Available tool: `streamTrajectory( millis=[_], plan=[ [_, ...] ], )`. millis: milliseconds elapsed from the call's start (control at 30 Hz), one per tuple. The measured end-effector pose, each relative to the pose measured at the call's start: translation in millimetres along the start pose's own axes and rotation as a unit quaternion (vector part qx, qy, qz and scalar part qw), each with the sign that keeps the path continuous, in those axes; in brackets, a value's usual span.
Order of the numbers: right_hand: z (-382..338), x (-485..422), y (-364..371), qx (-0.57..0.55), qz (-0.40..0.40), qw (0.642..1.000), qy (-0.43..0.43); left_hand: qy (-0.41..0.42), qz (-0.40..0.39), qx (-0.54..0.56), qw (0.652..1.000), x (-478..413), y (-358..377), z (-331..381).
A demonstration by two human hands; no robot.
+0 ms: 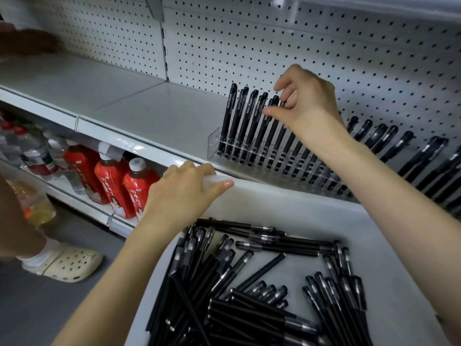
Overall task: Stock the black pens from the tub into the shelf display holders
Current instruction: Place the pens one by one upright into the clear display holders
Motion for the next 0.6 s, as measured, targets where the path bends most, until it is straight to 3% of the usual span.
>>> streamTrajectory(
  millis=[100,233,500,600],
  plan=[
    [-5,27,-18,-0.064,0.009,0.998,0.006,-0.003,0.000,0.003,1.000,1,-1,0],
    [-4,98,15,-0.161,-0.168,0.972,0.024,0.001,0.011,0.000,1.000,2,-4,2],
    [54,179,79,0.007,-0.305,0.950,0.061,0.005,0.019,-0.017,1.000,6,-4,9],
    [61,184,87,0.029,-0.308,0.949,0.059,0.001,0.018,-0.022,1.000,6,-4,10]
  ],
)
Point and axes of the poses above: each hand's wrist, its own x-axis away from the middle knuckle, its own y-axis out of the palm, z = x × y, the point moved 10 cm from there along -x, towards the middle knuckle, and after that the axes turned 8 degrees about x, right-handed, at the moved point
